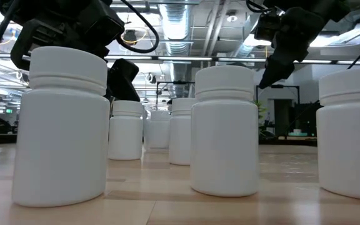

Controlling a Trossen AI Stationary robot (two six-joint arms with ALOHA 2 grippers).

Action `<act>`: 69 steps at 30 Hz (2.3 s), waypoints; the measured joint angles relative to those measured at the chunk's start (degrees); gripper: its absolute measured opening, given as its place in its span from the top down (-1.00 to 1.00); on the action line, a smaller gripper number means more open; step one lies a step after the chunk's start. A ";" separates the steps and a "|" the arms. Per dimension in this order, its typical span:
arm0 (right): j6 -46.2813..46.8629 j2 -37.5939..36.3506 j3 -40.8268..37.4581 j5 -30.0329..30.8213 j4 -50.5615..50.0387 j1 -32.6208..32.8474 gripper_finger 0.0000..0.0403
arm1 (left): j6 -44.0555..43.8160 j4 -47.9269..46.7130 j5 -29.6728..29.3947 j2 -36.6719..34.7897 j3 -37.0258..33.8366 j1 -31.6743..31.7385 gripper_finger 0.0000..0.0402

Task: Pick and place pill bottles into a basket
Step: Put the pill bottles into the container

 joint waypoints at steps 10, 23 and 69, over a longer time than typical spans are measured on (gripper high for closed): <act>0.02 0.02 0.00 -0.02 0.02 0.00 -0.22 | -0.06 0.28 -0.17 -0.02 0.00 -0.03 -0.37; 0.04 0.02 0.04 -0.03 0.37 0.01 -0.22 | -1.05 2.11 0.06 4.41 0.47 -1.05 -0.37; 0.03 0.04 0.04 -0.20 1.16 0.02 -0.22 | 0.19 0.17 5.74 2.30 4.09 0.64 0.16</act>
